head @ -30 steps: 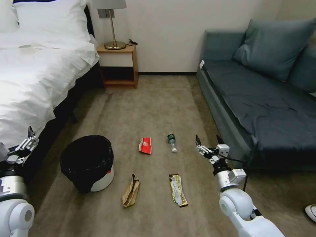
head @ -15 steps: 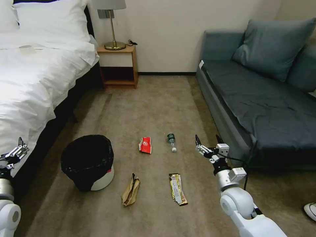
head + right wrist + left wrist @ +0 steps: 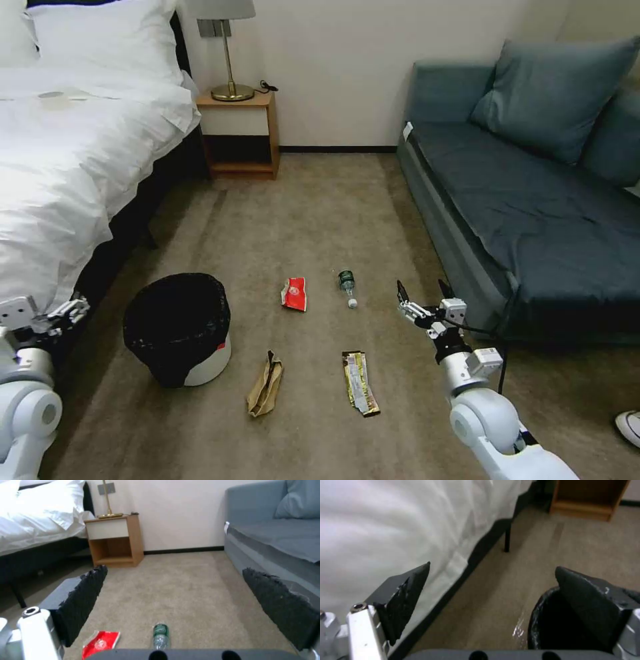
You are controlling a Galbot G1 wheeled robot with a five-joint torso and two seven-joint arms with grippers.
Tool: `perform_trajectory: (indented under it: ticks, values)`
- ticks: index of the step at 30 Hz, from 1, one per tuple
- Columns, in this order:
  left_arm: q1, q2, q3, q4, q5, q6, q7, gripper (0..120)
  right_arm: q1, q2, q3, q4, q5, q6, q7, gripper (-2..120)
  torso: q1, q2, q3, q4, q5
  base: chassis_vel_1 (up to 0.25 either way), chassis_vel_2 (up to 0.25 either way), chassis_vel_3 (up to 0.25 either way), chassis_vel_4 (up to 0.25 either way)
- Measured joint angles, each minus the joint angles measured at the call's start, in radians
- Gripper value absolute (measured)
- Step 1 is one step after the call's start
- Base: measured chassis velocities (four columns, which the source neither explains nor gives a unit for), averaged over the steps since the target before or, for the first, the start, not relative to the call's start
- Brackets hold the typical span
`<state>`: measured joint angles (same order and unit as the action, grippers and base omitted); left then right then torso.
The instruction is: Pick up the trash bin, then pick up the garbage on the floor and place it into the trash bin.
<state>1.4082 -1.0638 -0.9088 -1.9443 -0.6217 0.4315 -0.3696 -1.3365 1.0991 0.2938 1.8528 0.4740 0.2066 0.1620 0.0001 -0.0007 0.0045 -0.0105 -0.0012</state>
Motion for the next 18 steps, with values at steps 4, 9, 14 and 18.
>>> perform_trajectory:
  ticks: [4, 9, 14, 18]
  values:
    - [-0.05, 0.017, 0.04, 0.052, -0.013, 0.006, -0.005, 99, 0.0, 0.03, -0.003, -0.017, -0.009, 0.006, -0.005, 100, 0.0, 0.0, 0.0, 0.0, 0.0001, 0.0, 0.0, 0.0, 0.0]
    - [-0.117, 0.035, 0.093, 0.125, -0.039, 0.022, -0.011, 99, 0.018, 0.061, -0.008, -0.038, -0.011, 0.008, -0.006, 100, 0.0, 0.0, 0.0, 0.0002, 0.0, 0.0, 0.0, 0.0, 0.0]
    - [-0.222, 0.054, 0.192, 0.244, -0.052, 0.041, -0.019, 99, 0.051, 0.092, -0.013, -0.064, -0.009, 0.008, -0.007, 100, 0.0, 0.0, 0.0, 0.0002, 0.0, 0.0, 0.0, 0.0, 0.0]
    - [-0.31, 0.059, 0.303, 0.324, -0.057, 0.046, -0.018, 98, 0.066, 0.117, -0.014, -0.09, -0.009, 0.008, -0.008, 100, 0.0, 0.0, 0.0, -0.0001, 0.0, 0.0, 0.0, 0.0, 0.0]
